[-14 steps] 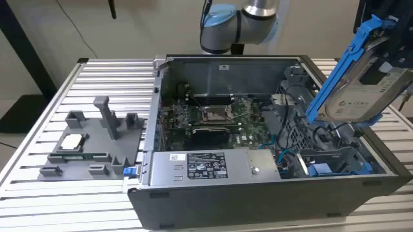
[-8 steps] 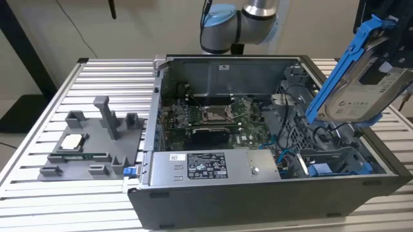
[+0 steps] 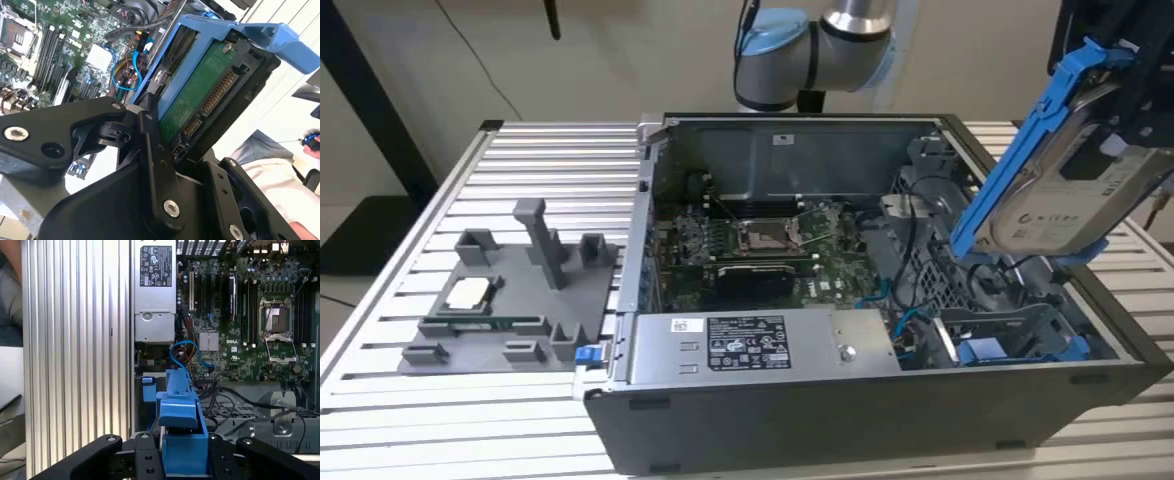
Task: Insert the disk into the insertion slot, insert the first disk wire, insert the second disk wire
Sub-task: 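Insert the disk into the insertion slot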
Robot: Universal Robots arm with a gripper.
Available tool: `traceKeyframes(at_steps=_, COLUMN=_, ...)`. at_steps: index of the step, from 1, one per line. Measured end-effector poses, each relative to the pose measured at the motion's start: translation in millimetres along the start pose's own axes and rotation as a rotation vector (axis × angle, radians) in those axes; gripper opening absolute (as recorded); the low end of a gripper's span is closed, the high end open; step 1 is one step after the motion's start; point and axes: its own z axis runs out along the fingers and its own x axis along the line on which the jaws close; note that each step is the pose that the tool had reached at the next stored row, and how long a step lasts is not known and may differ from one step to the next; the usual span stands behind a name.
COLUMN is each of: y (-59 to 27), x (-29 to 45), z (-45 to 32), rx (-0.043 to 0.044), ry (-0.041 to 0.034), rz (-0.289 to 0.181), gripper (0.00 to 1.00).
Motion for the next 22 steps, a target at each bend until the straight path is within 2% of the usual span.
traceKeyframes(at_steps=9, y=-1.4, x=0.8, z=7.8, rx=0.0007, ry=0.0008, rz=0.000, gripper=0.33)
traceKeyframes(at_steps=22, y=-3.9, x=0.9, z=14.8, rx=0.0008, ry=0.0018, rz=0.000, gripper=0.33)
